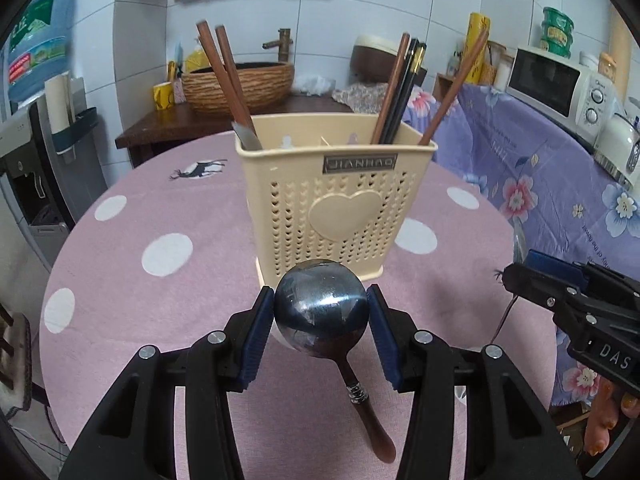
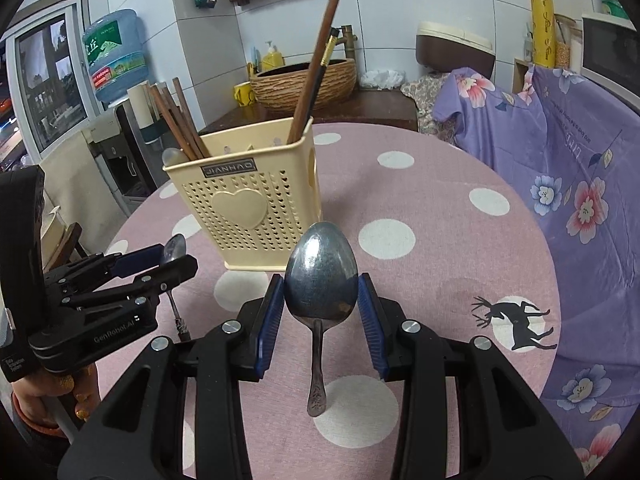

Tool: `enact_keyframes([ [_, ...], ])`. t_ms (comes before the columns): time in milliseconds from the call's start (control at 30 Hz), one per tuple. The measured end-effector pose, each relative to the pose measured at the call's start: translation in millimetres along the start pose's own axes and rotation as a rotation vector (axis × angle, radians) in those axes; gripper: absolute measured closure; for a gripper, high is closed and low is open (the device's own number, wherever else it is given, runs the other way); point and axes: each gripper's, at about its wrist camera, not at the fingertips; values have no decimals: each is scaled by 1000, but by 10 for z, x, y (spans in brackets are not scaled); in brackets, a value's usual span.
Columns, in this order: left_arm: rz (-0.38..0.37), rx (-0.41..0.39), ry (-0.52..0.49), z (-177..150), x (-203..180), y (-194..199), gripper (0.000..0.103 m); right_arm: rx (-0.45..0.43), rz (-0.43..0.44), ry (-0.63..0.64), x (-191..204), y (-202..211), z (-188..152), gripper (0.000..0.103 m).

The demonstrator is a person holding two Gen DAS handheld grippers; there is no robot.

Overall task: Organize utensils
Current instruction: 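Lift both held metal spoons and carry them over the cream basket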

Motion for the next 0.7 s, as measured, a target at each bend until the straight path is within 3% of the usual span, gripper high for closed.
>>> enact_keyframes([
  [700, -16, -94, 9, 77, 86, 255, 56, -55, 22, 13, 86, 150, 87, 65],
])
Point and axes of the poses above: each gripper's, at about its wrist camera, not at the fingertips, and y roughly against the way its jaws point, x to its left, z to its top, and after that the axes turned 14 degrees about x, right-handed
